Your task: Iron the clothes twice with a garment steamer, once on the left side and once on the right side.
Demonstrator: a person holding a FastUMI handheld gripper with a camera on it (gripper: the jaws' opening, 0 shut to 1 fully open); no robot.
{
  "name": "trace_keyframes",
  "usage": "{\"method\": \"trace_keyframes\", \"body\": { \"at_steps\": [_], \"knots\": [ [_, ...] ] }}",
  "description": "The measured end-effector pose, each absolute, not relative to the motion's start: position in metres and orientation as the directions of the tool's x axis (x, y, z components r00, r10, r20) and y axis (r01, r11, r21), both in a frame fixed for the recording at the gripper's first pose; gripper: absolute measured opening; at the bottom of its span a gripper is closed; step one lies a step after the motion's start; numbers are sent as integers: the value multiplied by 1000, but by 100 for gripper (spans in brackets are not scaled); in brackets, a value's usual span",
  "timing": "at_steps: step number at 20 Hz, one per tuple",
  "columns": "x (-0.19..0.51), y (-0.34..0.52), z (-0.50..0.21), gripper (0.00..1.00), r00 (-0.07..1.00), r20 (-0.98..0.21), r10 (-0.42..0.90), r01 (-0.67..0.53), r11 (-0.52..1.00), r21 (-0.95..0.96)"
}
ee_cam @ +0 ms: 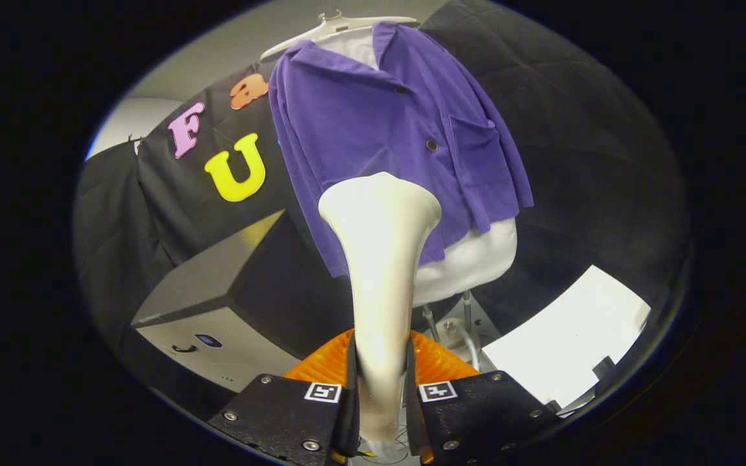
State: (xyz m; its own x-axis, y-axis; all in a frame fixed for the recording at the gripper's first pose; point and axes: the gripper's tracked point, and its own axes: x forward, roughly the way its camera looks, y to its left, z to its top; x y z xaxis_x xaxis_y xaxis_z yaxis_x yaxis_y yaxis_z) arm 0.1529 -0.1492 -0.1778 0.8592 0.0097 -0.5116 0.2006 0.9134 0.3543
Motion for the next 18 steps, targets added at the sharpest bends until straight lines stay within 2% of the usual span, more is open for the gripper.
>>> {"method": "trace_keyframes", "body": {
  "at_steps": [8, 15, 18],
  "knots": [
    [165, -188, -30, 29, 972, -224, -63, 146, 916, 373],
    [191, -221, 62, 29, 995, -25, -93, 96, 931, 352],
    [212, -244, 89, 29, 991, 43, -130, 109, 938, 329]
  ]
}}
